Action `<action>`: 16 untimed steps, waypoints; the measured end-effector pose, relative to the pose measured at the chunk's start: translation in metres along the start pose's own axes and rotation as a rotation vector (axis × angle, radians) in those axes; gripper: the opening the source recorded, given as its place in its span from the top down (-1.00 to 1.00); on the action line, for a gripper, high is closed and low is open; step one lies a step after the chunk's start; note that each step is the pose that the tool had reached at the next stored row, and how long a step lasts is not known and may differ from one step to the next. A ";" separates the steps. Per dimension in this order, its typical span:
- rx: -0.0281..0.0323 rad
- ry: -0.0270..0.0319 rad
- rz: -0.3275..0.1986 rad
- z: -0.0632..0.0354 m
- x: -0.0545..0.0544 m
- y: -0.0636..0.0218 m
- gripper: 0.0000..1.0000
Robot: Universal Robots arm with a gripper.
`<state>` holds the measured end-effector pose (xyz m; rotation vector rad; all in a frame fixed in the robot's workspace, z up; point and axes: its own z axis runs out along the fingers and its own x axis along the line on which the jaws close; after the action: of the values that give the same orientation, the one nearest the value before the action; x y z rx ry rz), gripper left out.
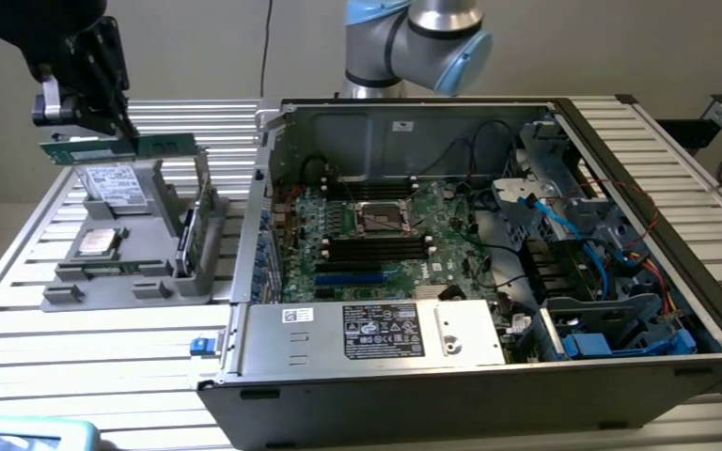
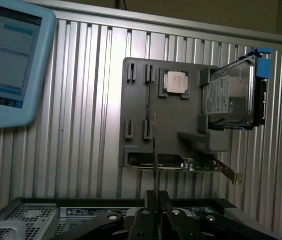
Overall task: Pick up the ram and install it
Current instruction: 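Pick up the ram and move it above insertion slot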
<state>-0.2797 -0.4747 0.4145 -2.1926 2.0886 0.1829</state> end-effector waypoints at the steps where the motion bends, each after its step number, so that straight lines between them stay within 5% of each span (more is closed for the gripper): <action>1: 0.0001 0.0000 0.000 -0.0001 0.001 -0.0047 0.70; 7: 0.0000 -0.0013 0.000 -0.0010 0.005 -0.0317 0.70; 14: 0.0014 -0.0295 0.000 -0.0015 0.007 -0.0635 0.70; 16: 0.0006 -0.0330 0.000 -0.0017 0.008 -0.0724 0.70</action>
<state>-0.2070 -0.4796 0.4145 -2.1743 2.0708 0.2169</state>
